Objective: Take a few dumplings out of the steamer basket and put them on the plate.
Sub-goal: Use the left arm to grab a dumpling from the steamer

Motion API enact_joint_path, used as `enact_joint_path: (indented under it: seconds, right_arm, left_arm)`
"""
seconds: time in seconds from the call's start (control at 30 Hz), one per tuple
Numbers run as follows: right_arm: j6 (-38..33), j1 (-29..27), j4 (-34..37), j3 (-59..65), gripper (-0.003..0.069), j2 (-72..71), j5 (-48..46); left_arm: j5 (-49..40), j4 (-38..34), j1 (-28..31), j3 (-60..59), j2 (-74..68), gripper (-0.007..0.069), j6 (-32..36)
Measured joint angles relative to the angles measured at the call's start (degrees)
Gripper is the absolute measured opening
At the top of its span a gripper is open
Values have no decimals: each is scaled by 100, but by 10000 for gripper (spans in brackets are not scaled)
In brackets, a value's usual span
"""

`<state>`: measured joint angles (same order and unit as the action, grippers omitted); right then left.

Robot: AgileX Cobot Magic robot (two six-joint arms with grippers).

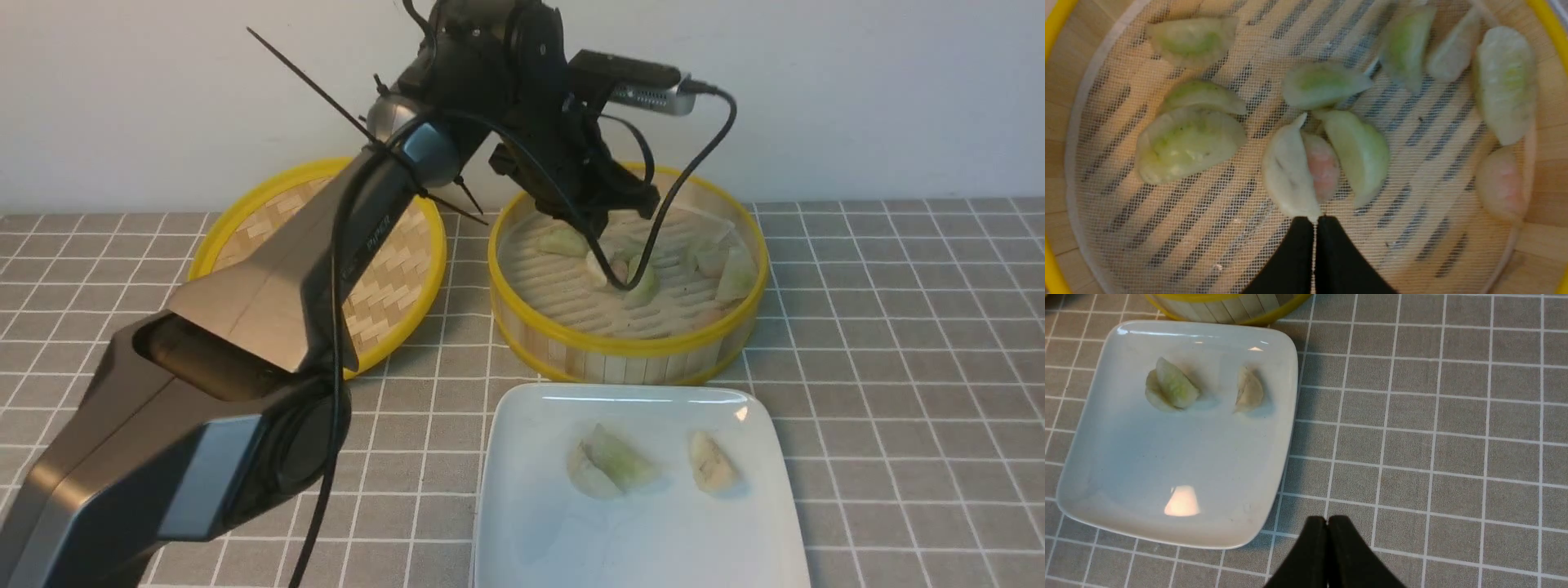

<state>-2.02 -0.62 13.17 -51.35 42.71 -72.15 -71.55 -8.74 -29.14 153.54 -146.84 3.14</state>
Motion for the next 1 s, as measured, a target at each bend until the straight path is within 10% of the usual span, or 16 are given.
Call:
enact_joint_path:
  seconds: [0.63,0.83,1.0]
  right_arm:
    - [-14,0,0,0,-10,5,-2]
    - [-14,0,0,0,-10,6,-7]
    - [-18,0,0,0,-10,6,-7]
  left_arm:
    - [509,171,0,0,-552,463,155]
    - [509,173,5,0,-683,448,150]
    - [456,214,-6,22,-683,251,150]
